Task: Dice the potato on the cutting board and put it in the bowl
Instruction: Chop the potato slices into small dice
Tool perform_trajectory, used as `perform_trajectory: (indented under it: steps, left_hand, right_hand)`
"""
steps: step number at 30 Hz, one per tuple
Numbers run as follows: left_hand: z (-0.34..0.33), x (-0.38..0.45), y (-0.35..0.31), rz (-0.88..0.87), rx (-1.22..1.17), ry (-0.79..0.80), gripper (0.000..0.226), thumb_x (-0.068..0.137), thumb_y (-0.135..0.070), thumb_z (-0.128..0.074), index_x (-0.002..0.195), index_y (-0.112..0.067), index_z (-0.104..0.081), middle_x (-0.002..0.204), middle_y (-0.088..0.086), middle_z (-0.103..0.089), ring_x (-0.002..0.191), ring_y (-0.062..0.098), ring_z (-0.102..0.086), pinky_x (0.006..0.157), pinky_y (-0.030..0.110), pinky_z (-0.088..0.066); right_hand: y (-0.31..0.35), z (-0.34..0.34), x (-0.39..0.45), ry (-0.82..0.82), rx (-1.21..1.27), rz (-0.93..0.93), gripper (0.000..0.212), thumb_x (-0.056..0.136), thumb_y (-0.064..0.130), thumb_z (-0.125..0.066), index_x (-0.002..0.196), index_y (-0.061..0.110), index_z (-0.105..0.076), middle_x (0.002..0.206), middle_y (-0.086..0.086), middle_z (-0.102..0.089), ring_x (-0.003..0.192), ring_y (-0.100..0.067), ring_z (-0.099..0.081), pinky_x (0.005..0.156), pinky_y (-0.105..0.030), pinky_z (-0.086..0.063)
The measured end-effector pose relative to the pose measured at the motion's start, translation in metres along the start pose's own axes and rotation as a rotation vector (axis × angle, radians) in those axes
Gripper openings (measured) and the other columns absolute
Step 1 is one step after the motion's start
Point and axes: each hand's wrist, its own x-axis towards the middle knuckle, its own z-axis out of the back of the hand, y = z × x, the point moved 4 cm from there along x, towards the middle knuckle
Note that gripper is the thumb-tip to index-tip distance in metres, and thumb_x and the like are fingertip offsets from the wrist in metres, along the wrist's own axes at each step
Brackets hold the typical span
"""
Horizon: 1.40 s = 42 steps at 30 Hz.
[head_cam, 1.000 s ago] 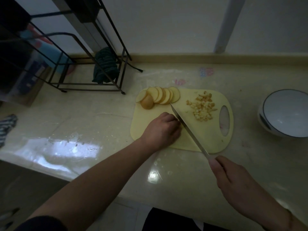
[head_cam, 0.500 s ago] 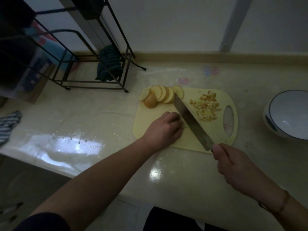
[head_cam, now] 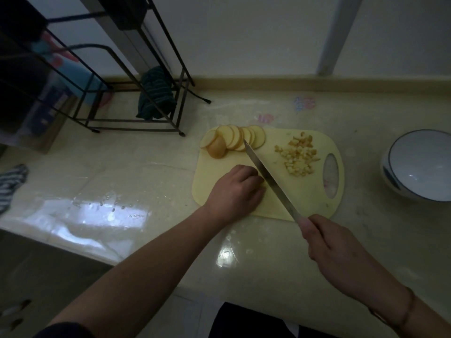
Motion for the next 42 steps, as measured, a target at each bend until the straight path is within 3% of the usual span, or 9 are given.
perform_trajectory:
  steps: [6, 14, 19, 27, 30, 33, 42]
  left_hand:
    - [-0.002, 0.002, 0.003, -0.011, 0.025, 0.022, 0.023, 0.092, -0.021, -0.061, 0.095, -0.003, -0.074, 0.101, 0.013, -0.068, 0.089, 0.032, -0.063, 0.071, 0.038, -0.054]
    - [-0.006, 0.003, 0.006, -0.024, 0.025, 0.016, 0.015, 0.087, -0.016, -0.072, 0.095, -0.005, -0.075, 0.099, 0.01, -0.068, 0.088, 0.029, -0.063, 0.068, 0.034, -0.055]
    - [-0.005, 0.003, 0.004, -0.043, 0.025, 0.0, 0.014, 0.085, -0.013, -0.073, 0.094, -0.003, -0.075, 0.094, 0.011, -0.067, 0.086, 0.029, -0.063, 0.067, 0.036, -0.055]
    - [-0.007, 0.001, 0.007, -0.051, 0.02, 0.0, 0.016, 0.092, -0.017, -0.068, 0.095, -0.004, -0.076, 0.091, 0.01, -0.065, 0.087, 0.028, -0.062, 0.066, 0.04, -0.055]
    - [-0.005, 0.001, 0.006, -0.056, 0.019, -0.01, 0.016, 0.092, -0.017, -0.068, 0.094, -0.003, -0.075, 0.086, 0.01, -0.063, 0.084, 0.027, -0.061, 0.065, 0.038, -0.054]
    - [-0.004, 0.001, 0.004, -0.037, 0.016, -0.017, 0.018, 0.092, -0.018, -0.067, 0.095, -0.003, -0.075, 0.086, 0.011, -0.062, 0.082, 0.028, -0.062, 0.064, 0.037, -0.054]
    - [0.004, -0.006, 0.003, 0.012, 0.006, -0.017, 0.026, 0.091, -0.022, -0.063, 0.096, 0.001, -0.072, 0.097, 0.016, -0.066, 0.087, 0.033, -0.064, 0.07, 0.038, -0.056]
  right_hand:
    - [-0.003, -0.004, -0.001, -0.035, -0.038, 0.035, 0.05, 0.087, 0.06, -0.03, 0.067, 0.018, -0.048, 0.058, -0.003, -0.057, 0.058, -0.011, -0.056, 0.062, -0.027, -0.041]
    - [-0.009, -0.005, -0.008, -0.029, -0.07, 0.052, 0.047, 0.089, 0.059, -0.029, 0.07, 0.021, -0.051, 0.07, 0.011, -0.061, 0.063, -0.007, -0.058, 0.065, -0.024, -0.041]
    - [-0.008, -0.008, 0.002, -0.013, -0.061, 0.031, 0.048, 0.089, 0.058, -0.029, 0.068, 0.018, -0.047, 0.058, -0.003, -0.054, 0.059, -0.011, -0.055, 0.061, -0.024, -0.04]
    - [-0.008, -0.006, 0.02, 0.003, -0.06, 0.008, 0.051, 0.088, 0.06, -0.027, 0.067, 0.016, -0.045, 0.056, -0.002, -0.05, 0.055, -0.01, -0.05, 0.055, -0.026, -0.039]
    - [-0.015, 0.006, 0.02, 0.014, -0.036, -0.033, 0.055, 0.087, 0.061, -0.029, 0.07, 0.013, -0.05, 0.055, -0.001, -0.051, 0.049, -0.01, -0.048, 0.053, -0.033, -0.039]
    - [-0.02, 0.011, 0.019, 0.021, 0.027, -0.075, 0.058, 0.087, 0.062, -0.031, 0.075, 0.009, -0.052, 0.054, 0.001, -0.047, 0.042, -0.006, -0.041, 0.05, -0.026, -0.032]
    - [-0.005, 0.001, 0.003, 0.046, 0.054, -0.025, 0.05, 0.089, 0.059, -0.033, 0.068, 0.016, -0.048, 0.052, 0.003, -0.049, 0.047, -0.007, -0.045, 0.054, -0.03, -0.035]
